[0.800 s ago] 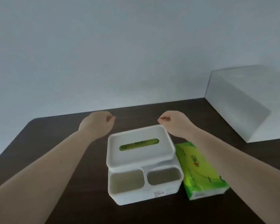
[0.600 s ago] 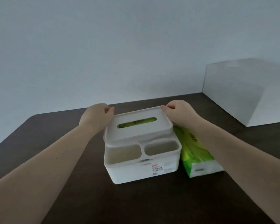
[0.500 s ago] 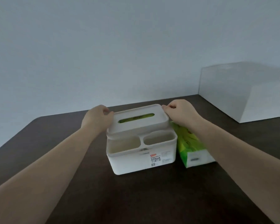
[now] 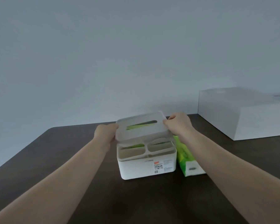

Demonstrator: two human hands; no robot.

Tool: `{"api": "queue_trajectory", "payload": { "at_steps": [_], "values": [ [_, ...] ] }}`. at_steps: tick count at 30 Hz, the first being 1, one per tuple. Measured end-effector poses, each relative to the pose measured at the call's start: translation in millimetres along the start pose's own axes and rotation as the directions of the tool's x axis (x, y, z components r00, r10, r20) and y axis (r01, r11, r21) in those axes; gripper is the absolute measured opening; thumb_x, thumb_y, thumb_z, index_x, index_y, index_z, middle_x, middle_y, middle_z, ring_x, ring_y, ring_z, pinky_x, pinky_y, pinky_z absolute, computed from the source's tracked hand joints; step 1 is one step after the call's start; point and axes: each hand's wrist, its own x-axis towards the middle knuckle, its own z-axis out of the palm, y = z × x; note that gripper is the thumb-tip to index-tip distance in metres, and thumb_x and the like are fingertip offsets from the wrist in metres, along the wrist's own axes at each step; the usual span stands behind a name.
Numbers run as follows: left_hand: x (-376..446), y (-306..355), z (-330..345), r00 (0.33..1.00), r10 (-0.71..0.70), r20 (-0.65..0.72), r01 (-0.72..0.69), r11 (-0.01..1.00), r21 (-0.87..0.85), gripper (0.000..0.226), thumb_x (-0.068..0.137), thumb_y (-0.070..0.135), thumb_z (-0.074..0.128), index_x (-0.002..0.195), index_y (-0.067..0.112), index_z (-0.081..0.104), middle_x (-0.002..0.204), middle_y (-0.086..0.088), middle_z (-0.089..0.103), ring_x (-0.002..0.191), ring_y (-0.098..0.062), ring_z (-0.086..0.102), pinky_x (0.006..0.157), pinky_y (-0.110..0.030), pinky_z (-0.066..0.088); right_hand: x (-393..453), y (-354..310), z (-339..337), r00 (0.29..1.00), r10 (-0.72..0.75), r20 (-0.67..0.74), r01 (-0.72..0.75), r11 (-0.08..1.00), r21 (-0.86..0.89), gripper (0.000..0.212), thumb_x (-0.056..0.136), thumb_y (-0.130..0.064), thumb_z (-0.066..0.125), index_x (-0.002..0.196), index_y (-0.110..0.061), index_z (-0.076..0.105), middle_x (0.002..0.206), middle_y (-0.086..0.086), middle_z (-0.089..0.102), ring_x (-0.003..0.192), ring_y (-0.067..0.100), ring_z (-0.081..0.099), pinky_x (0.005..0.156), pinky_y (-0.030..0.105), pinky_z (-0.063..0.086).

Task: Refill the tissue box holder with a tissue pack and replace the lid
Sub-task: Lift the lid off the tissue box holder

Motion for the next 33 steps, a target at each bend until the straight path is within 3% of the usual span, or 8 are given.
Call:
{"api": "queue_trajectory", "payload": {
  "at_steps": [6,8,10,12,19,23,26,33],
  "values": [
    [-2.8,21.3,-18.4,0.983,0.138,-0.122,-0.153,0.981,-0.12,0.01,0.08,0.012,0.066,0.088,0.007,0.063,0.073,-0.005,0.057,0.059,-0.021,0.052,0.055,-0.026,0.044,2.5,-25.6,4.5,0.999,-0.026,-0.023,0.031,0.968,0.25,0.018,0.08,-0.011,0.067,0.067,0.001,0.062,0.061,0.012,0.053,0.052,0.022,0.05,0.058,0.031,0.043],
    [2.2,21.4,-33.6,0.991,0.071,-0.113,-0.091,0.977,-0.191,0.017,0.079,0.011,0.068,0.095,0.007,0.064,0.086,-0.008,0.063,0.075,-0.027,0.062,0.069,-0.033,0.056,-1.3,-37.9,12.6,0.996,-0.063,0.055,0.047,0.964,0.26,0.015,0.082,-0.008,0.065,0.069,0.0,0.067,0.062,0.012,0.058,0.051,0.024,0.053,0.06,0.037,0.053],
    [5.7,15.4,-51.6,0.995,-0.032,-0.092,0.005,0.96,-0.279,0.019,0.08,0.012,0.066,0.098,0.007,0.062,0.1,-0.011,0.064,0.09,-0.031,0.063,0.087,-0.044,0.056,-6.0,-49.6,23.7,0.983,-0.138,0.119,0.107,0.966,0.234,0.016,0.082,-0.005,0.062,0.084,0.009,0.07,0.075,0.02,0.065,0.066,0.032,0.063,0.081,0.048,0.057],
    [8.3,7.1,-69.4,0.991,-0.084,-0.102,0.046,0.943,-0.33,0.016,0.084,0.011,0.06,0.1,0.008,0.059,0.1,-0.011,0.062,0.087,-0.029,0.061,0.087,-0.044,0.054,-13.0,-60.2,34.5,0.964,-0.205,0.169,0.172,0.966,0.192,0.023,0.084,-0.007,0.06,0.094,0.011,0.069,0.094,0.03,0.07,0.087,0.043,0.066,0.093,0.05,0.052],
    [18.1,-19.6,-113.8,0.929,-0.21,-0.305,0.015,0.844,-0.535,0.014,0.089,0.006,0.054,0.103,0.01,0.058,0.088,-0.007,0.063,0.068,-0.021,0.06,0.085,-0.043,0.054,-17.4,-61.4,44.2,0.947,-0.243,0.212,0.217,0.966,0.139,0.03,0.09,-0.015,0.053,0.103,0.01,0.065,0.113,0.028,0.067,0.107,0.044,0.06,0.098,0.054,0.048],
    [17.1,-31.3,-116.9,0.901,-0.244,-0.359,0.007,0.836,-0.549,0.016,0.092,0.007,0.053,0.107,0.009,0.058,0.102,-0.01,0.059,0.084,-0.026,0.06,0.079,-0.039,0.051,-12.4,-59.5,52.4,0.931,-0.254,0.264,0.228,0.966,0.125,0.022,0.092,-0.017,0.055,0.104,-0.009,0.072,0.106,0.003,0.073,0.104,0.021,0.064,0.093,0.037,0.051],
    [14.6,-43.0,-123.8,0.864,-0.278,-0.419,0.018,0.851,-0.525,0.031,0.091,0.005,0.05,0.121,0.0,0.058,0.112,-0.014,0.062,0.09,-0.03,0.06,0.081,-0.04,0.053,-19.1,-72.0,73.4,0.891,-0.314,0.327,0.296,0.95,0.103,0.025,0.092,-0.017,0.054,0.101,-0.004,0.073,0.102,0.003,0.074,0.101,0.022,0.065,0.08,0.033,0.05],
    [14.5,-85.0,-141.0,0.842,-0.396,-0.367,0.145,0.821,-0.553,0.044,0.09,-0.005,0.036,0.13,0.002,0.052,0.108,-0.01,0.058,0.107,-0.031,0.062,0.088,-0.041,0.053,-36.9,-92.0,132.6,0.794,-0.462,0.396,0.515,0.856,-0.034,0.031,0.093,-0.019,0.05,0.093,0.003,0.072,0.104,0.006,0.075,0.099,0.028,0.065,0.09,0.037,0.051]
  ]
}}
